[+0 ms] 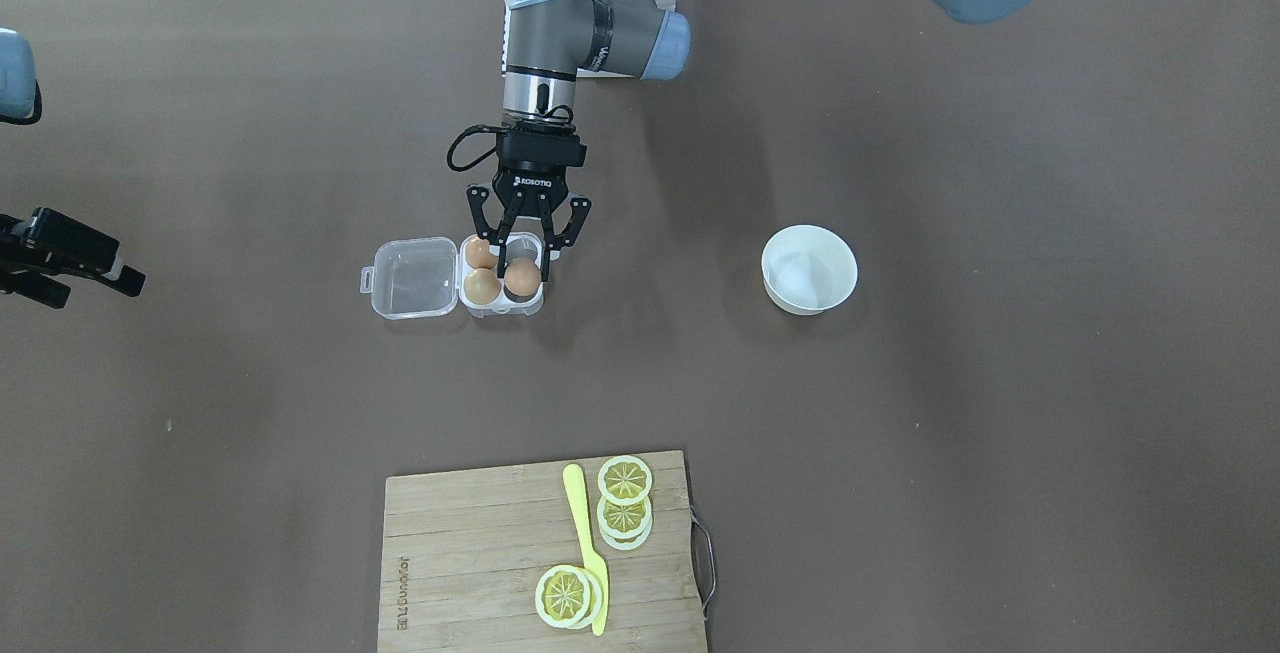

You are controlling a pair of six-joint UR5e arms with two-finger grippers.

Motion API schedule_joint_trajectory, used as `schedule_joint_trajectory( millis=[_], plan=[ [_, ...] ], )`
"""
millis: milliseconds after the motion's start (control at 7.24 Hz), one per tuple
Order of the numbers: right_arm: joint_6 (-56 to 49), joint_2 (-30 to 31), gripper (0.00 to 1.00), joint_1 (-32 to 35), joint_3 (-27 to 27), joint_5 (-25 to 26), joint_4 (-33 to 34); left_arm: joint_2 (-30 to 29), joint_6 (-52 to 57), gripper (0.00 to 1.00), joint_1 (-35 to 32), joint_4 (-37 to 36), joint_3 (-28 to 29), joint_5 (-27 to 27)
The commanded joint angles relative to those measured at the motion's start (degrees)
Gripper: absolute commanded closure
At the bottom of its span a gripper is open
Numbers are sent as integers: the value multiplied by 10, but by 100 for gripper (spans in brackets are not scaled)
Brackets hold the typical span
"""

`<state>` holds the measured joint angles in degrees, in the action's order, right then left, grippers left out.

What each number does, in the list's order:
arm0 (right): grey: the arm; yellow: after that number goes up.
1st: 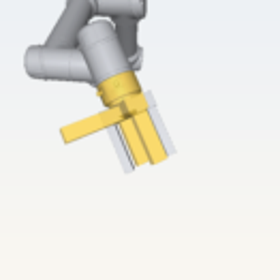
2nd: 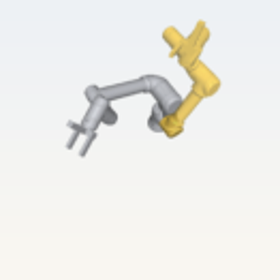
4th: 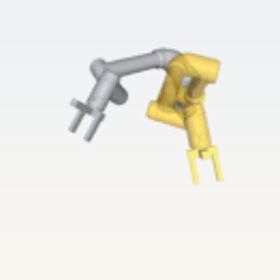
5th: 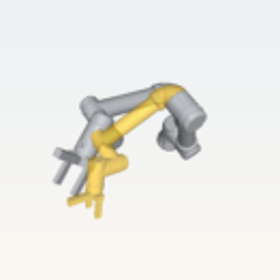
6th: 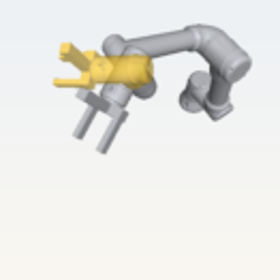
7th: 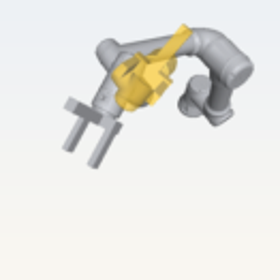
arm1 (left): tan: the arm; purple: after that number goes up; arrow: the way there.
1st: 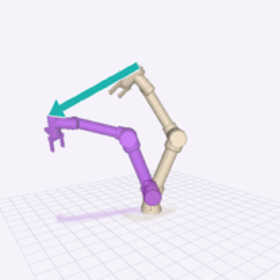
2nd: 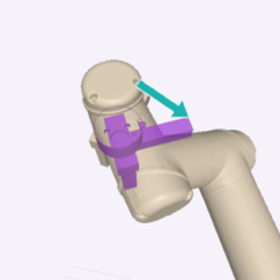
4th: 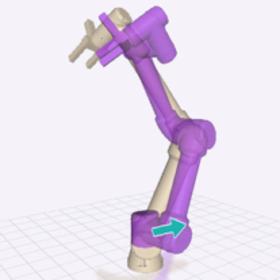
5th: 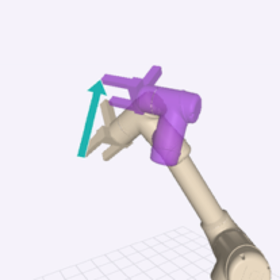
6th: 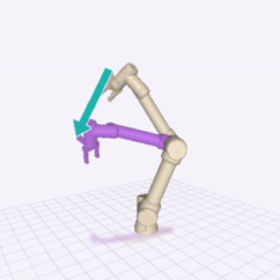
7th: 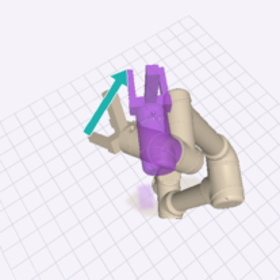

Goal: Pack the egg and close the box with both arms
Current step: 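Lower the egg into the empty slot with the left gripper while the right arm approaches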

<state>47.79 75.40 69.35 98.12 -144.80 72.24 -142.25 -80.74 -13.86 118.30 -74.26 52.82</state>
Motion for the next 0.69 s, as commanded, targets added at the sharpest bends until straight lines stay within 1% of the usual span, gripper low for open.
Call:
schedule_joint_trajectory(
  millis=[0, 552],
  plan=[
    [1, -1, 0, 0, 0, 0, 0, 0, 0, 100, 1, 0, 1, 1],
    [15, -2, 0, 0, 1, -2, -1, 0, 0, 100, 2, 0, 1, 1]
  ],
)
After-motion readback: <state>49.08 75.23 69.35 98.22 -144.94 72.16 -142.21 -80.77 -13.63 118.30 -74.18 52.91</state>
